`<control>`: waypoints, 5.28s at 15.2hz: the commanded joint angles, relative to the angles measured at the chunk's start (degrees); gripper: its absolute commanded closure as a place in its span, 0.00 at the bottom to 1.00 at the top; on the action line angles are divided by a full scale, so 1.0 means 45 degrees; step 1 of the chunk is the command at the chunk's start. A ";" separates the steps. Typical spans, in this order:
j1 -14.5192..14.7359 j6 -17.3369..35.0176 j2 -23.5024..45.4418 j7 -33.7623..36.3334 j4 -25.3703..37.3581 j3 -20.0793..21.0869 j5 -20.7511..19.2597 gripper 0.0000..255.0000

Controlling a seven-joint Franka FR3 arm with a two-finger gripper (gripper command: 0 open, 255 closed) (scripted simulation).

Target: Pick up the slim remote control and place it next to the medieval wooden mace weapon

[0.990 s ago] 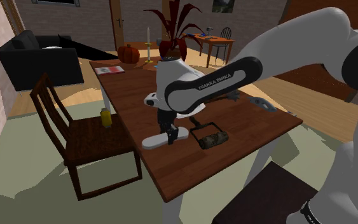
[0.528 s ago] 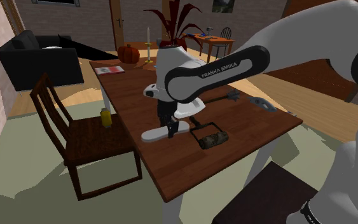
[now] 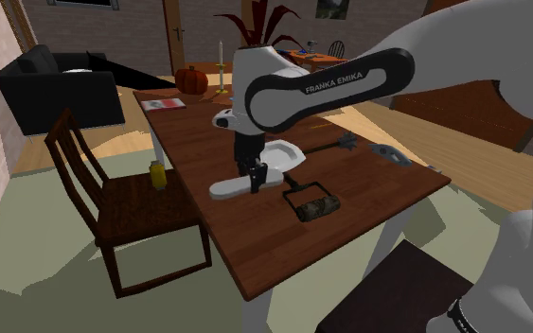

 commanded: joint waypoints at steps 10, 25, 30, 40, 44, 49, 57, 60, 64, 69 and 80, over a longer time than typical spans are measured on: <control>0.0002 -0.1775 -0.0357 -0.0062 0.1419 0.0014 0.0056 1.00; -0.2092 -0.0878 -0.3869 -0.4105 -0.2907 -0.1931 0.0212 1.00; -0.2767 -0.0797 -0.4488 -0.5546 -0.3572 -0.2766 0.0060 1.00; -0.4121 -0.0763 -0.4799 -0.8581 -0.3820 -0.4586 -0.0255 1.00; -0.4639 -0.0781 -0.4552 -0.9864 -0.3518 -0.5354 -0.0279 1.00; -0.5276 -0.0840 -0.3927 -1.1541 -0.2817 -0.6318 -0.0127 1.00; -0.6222 -0.0884 -0.2499 -1.3919 -0.1455 -0.7502 0.0535 1.00; -0.6233 -0.0384 -0.2399 -1.3957 -0.1866 -0.7510 0.0588 1.00; -0.6249 0.0277 -0.2222 -1.4026 -0.2373 -0.7521 0.0685 1.00; -0.6274 0.1096 -0.1936 -1.4143 -0.2943 -0.7530 0.0851 1.00; -0.6362 0.2861 -0.1057 -1.4534 -0.3948 -0.7493 0.1412 1.00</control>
